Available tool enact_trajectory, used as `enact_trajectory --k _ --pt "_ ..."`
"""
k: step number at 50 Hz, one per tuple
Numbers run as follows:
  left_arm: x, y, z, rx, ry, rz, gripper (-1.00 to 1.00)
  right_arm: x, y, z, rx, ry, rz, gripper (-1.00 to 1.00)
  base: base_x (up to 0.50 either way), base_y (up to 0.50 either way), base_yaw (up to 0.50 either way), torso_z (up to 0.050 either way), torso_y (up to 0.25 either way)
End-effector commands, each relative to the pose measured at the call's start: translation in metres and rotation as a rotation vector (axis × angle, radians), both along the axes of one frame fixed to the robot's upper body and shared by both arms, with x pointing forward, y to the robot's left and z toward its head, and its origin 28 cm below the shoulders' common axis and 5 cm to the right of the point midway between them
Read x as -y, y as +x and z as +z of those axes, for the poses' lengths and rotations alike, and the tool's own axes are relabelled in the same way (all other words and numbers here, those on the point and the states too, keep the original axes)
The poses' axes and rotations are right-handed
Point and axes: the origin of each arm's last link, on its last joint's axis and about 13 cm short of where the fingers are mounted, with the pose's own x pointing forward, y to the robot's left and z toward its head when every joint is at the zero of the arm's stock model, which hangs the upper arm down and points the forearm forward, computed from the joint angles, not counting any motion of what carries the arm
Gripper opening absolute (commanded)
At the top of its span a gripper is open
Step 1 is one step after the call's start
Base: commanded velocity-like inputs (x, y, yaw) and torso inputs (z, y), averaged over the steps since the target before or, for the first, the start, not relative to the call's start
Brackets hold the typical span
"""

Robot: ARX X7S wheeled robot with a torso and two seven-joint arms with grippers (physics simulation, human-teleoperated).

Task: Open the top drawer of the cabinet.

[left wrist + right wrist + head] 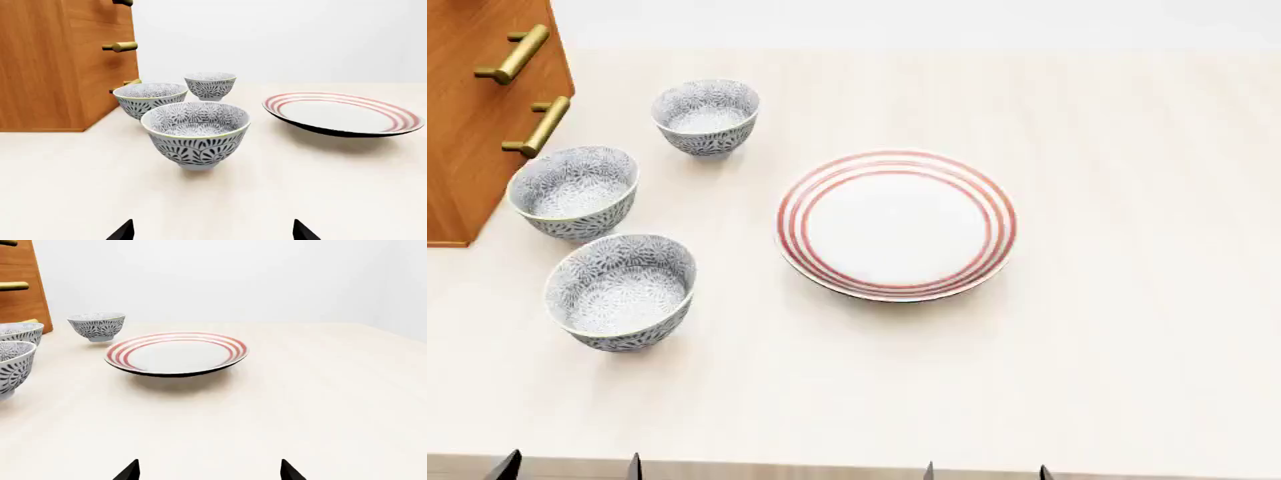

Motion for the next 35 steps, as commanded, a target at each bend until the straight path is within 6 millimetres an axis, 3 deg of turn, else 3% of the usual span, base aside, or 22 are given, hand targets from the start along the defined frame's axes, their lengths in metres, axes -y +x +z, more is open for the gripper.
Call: enact_trajectory --k 1,5,21,25,27,35 --pt "0.0 0.001 0.001 0.01 -0.006 0.013 1.0 -0.001 -0.001 -0.002 -0.008 0.013 0.037 1.0 0.0 0.0 0.0 0.0 0.0" --pt "-0.005 0.007 0.006 0.032 -0.035 0.105 1.0 -0.002 -0.002 0.0 0.0 0.004 0.049 1.0 0.0 0.0 0.0 0.0 0.0" --pt "-0.004 0.004 0.012 0.063 -0.026 0.04 1.0 -0.003 -0.003 0.004 0.04 -0.016 0.04 1.0 0.0 0.0 0.0 0.0 0.0" --pt "-0.005 0.005 0.032 0.176 0.002 0.022 1.0 0.001 -0.002 0.027 0.127 0.007 0.014 1.0 0.0 0.0 0.0 0.0 0.0" --pt "-0.007 0.005 0.051 0.251 -0.005 0.015 1.0 0.004 -0.003 0.042 0.184 0.016 0.007 1.0 0.21 0.0 0.0 0.0 0.0" --pt "-0.014 0.0 0.102 0.357 -0.032 -0.024 1.0 0.012 -0.008 0.088 0.325 0.042 -0.025 1.0 0.46 0.0 0.0 0.0 0.0"
